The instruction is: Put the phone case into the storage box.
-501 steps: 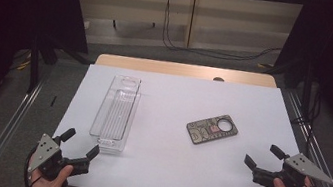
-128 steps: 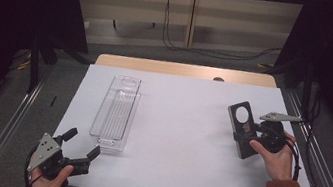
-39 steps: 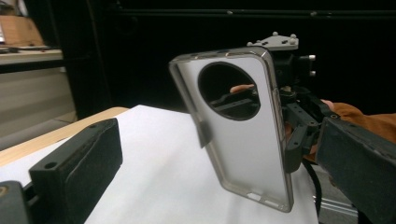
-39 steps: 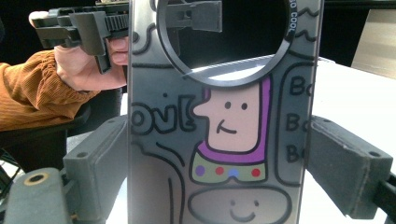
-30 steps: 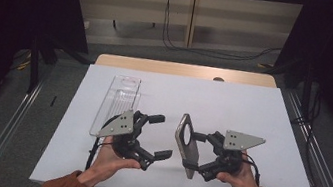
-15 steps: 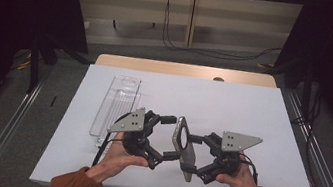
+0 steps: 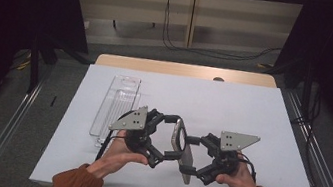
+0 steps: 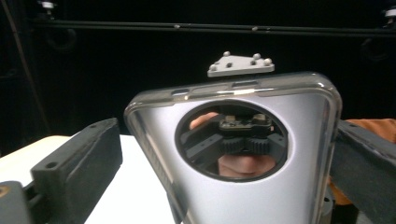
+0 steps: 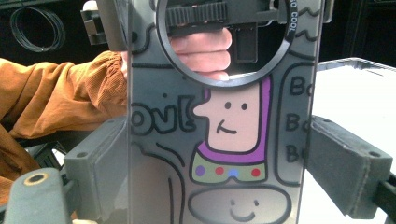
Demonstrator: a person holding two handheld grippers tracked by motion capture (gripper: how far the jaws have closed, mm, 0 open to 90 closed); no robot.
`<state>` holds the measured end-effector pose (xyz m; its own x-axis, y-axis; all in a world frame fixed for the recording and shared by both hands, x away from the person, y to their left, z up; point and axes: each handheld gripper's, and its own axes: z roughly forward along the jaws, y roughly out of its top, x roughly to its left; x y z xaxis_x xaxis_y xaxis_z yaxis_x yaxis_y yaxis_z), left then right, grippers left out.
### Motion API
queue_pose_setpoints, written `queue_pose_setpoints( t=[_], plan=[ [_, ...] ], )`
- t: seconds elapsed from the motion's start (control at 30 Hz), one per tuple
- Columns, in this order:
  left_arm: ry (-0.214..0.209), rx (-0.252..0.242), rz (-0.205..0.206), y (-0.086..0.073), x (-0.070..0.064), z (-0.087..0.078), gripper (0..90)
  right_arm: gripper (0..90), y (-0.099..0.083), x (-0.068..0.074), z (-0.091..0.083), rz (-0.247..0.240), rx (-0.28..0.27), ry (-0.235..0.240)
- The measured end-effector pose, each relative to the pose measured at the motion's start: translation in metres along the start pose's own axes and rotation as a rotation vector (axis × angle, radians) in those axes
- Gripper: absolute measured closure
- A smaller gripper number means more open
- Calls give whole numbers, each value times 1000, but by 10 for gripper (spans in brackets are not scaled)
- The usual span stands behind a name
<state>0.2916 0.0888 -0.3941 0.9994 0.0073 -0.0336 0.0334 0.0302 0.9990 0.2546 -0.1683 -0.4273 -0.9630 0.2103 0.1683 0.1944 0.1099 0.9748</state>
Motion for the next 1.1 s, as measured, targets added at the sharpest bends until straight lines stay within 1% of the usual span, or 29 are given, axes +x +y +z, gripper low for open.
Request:
queue_pose_setpoints(
  t=[0.03,0.13,0.2,0.27,0.33,0.37,0.43,0.5,0.57,0.7,0.8,0.83,0.9,0.93,1.0,1.1],
  plan=[
    [0,0,3,1,0,1,1,118,0,1,0,-1,2,-3],
    [-5,-7,10,0,0,3,8,118,0,0,1,-1,2,14],
    [-13,-3,18,1,1,4,12,118,0,1,1,-1,3,11],
    [-27,-16,7,1,2,6,15,118,0,0,1,-2,5,14],
    [-40,-22,-2,0,2,8,38,118,0,0,1,1,3,14],
    [-46,-18,-1,-1,2,9,47,118,0,0,1,-2,6,12],
    [-42,-16,-2,-1,1,9,56,118,0,0,1,6,1,15],
    [-42,-12,-5,-1,1,9,65,118,-1,0,1,-2,7,14],
    [-43,-2,-14,-1,1,9,70,118,-2,0,2,4,10,16],
    [-29,15,-26,-1,0,9,81,118,-2,0,2,-3,21,6],
    [-23,34,-22,-1,1,8,87,117,-3,0,2,-7,31,-4],
    [-22,33,-34,-1,1,8,89,117,-3,0,2,-11,34,-14],
    [-15,40,-36,-1,1,8,92,115,-3,-1,3,-9,35,-15],
    [-19,46,-40,-1,1,8,93,115,-3,-1,3,-11,38,-16],
    [-13,54,-33,-1,1,8,95,113,-3,-1,3,-10,42,-22],
    [-12,53,-50,-1,0,10,97,110,-3,0,4,-10,46,-19]
  ],
)
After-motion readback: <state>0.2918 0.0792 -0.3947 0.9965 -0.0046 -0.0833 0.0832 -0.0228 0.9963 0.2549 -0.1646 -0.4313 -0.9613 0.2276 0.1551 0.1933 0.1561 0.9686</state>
